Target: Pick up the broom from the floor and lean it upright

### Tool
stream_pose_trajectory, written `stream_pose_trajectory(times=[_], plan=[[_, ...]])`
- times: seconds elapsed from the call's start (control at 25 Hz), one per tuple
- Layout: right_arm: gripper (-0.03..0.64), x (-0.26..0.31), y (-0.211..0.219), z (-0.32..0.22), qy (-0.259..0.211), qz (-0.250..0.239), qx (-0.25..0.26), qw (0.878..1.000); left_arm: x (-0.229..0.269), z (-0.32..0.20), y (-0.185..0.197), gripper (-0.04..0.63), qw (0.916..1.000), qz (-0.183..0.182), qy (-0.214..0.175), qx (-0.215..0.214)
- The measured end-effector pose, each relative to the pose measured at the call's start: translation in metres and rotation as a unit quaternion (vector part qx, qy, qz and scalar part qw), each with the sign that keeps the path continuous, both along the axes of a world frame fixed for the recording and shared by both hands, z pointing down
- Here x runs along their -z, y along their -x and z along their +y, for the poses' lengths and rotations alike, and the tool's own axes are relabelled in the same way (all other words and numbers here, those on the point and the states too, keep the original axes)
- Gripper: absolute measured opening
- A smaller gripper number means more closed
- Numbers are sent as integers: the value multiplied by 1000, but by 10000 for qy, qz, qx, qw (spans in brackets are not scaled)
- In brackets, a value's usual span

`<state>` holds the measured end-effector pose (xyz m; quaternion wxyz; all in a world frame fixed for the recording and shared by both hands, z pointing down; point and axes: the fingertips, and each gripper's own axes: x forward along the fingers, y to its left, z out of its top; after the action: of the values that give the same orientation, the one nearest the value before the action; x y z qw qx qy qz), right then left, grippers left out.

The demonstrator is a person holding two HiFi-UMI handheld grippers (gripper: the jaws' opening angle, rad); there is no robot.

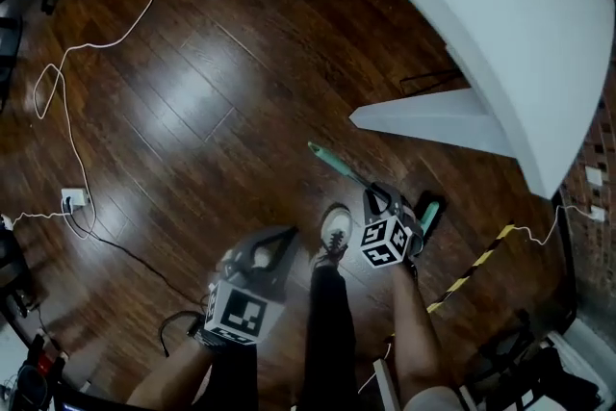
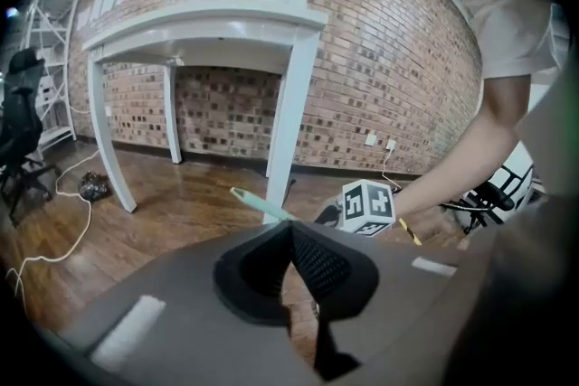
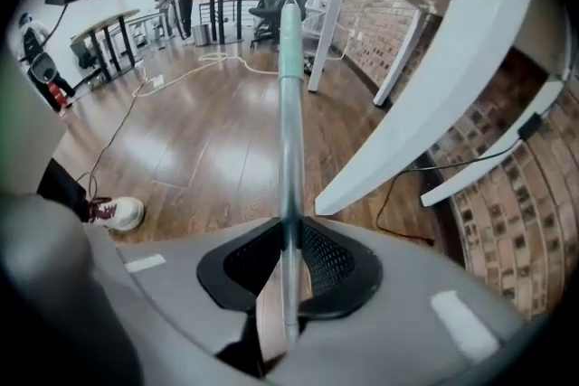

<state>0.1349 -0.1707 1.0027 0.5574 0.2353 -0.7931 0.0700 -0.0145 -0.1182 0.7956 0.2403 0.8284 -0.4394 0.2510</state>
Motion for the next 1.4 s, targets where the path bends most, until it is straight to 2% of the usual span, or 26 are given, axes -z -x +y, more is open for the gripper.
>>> stream_pose_trajectory(times=[0.12,0.32,0.44,0.6,0.76,0.96,1.08,1.24,1.4], plan=[[85,61,-15,-7,-431,-333,-572,9969,48,-18,0,0,9996,-49,-277,-86],[87,137,-64,-28,-902,-728,-1530,9814,108,-49,-26,2,9968,94,-720,-329],[91,170,-95,-46,-1002,-939,-2078,9685,120,-55,-45,2,9977,319,-559,-231],[94,193,-120,-89,-1120,-1216,-2516,9536,115,-65,-73,1,9984,261,-378,-327],[94,204,-131,-136,-1176,-1360,-2577,9493,118,-82,-104,2,9984,400,-303,-255],[94,206,-107,-181,-1209,-1568,-2331,9521,113,-86,-121,1,9986,319,-250,-331],[92,212,-103,-197,-1285,-1674,-2341,9490,110,-84,-128,2,9987,331,-222,-305],[94,210,-99,-209,-1253,-1781,-2523,9428,115,-75,-134,2,9973,632,-181,-319],[102,212,-103,-220,-1373,-1851,-2549,9391,115,-71,-133,1,9971,663,-209,-294]])
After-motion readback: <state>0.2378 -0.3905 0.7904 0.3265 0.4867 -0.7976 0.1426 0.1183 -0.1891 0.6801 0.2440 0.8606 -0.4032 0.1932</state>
